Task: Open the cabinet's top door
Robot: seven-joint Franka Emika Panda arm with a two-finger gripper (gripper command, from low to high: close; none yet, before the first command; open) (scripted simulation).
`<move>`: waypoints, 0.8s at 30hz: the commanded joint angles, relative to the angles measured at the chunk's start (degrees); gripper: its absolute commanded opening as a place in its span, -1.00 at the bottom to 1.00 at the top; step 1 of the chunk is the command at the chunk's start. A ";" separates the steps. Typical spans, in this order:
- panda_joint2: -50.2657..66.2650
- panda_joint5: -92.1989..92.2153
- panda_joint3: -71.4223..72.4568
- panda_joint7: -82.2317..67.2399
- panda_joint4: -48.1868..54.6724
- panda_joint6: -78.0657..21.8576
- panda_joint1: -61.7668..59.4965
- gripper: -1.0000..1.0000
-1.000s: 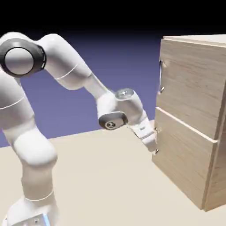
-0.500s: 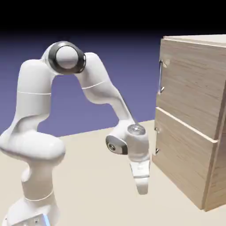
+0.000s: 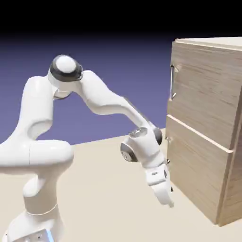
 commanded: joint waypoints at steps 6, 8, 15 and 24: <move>12.07 14.96 -11.34 -7.10 2.43 -2.35 11.24 0.00; 16.09 19.94 -15.11 -9.47 3.24 -3.14 14.98 0.00; 30.18 37.39 -28.34 -17.75 6.08 -5.88 28.09 0.00; 32.25 43.23 -28.73 -19.29 14.73 -7.12 21.90 -1.00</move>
